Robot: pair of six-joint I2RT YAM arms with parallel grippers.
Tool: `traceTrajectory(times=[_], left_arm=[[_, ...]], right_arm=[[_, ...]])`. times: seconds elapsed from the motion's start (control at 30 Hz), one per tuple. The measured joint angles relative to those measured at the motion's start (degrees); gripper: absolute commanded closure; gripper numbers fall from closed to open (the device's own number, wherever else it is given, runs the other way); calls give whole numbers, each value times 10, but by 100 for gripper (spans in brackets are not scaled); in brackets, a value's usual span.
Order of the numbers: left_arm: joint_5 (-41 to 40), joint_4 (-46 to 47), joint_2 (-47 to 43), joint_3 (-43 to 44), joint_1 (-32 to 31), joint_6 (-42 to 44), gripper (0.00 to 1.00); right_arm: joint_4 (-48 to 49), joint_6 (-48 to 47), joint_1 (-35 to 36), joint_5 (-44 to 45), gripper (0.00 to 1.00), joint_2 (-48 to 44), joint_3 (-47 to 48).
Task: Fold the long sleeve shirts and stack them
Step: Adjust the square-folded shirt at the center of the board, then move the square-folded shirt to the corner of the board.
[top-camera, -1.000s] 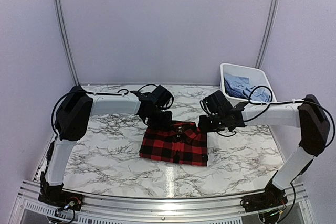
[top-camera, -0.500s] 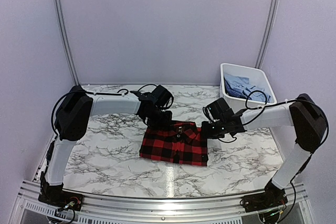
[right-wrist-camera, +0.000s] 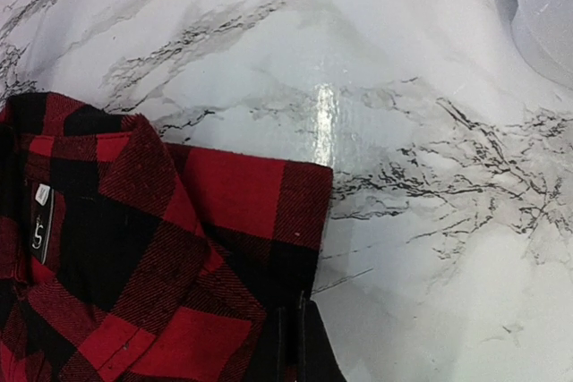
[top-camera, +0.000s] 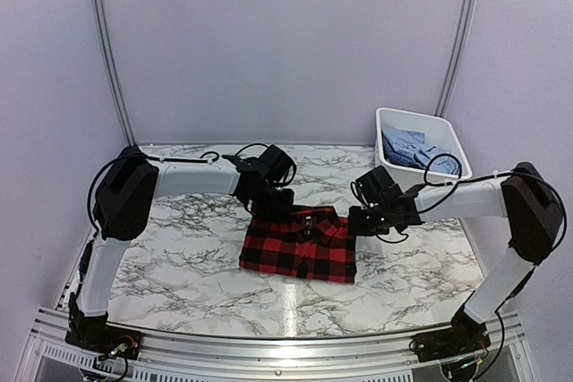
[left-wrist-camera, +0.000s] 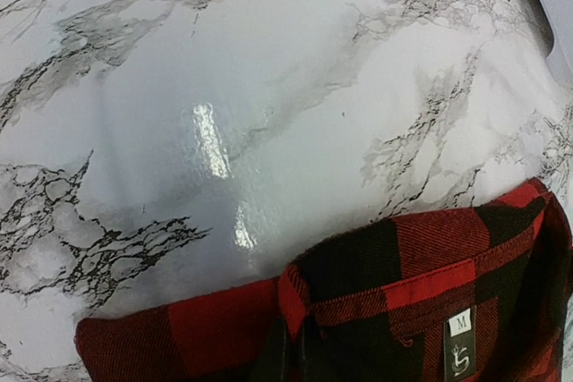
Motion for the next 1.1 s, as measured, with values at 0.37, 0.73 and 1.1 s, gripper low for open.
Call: traceTrajectory(times=[0.37, 0.73, 1.1], left_arm=[[2, 0, -1, 13, 1, 10, 51], [9, 0, -140, -56, 24, -13, 32], [20, 1, -215, -142, 43, -36, 32]], right_arm=[[-35, -3, 4, 23, 74, 13, 2], [-84, -4, 168, 53, 73, 3, 133], [-61, 21, 231, 46, 70, 151, 160]])
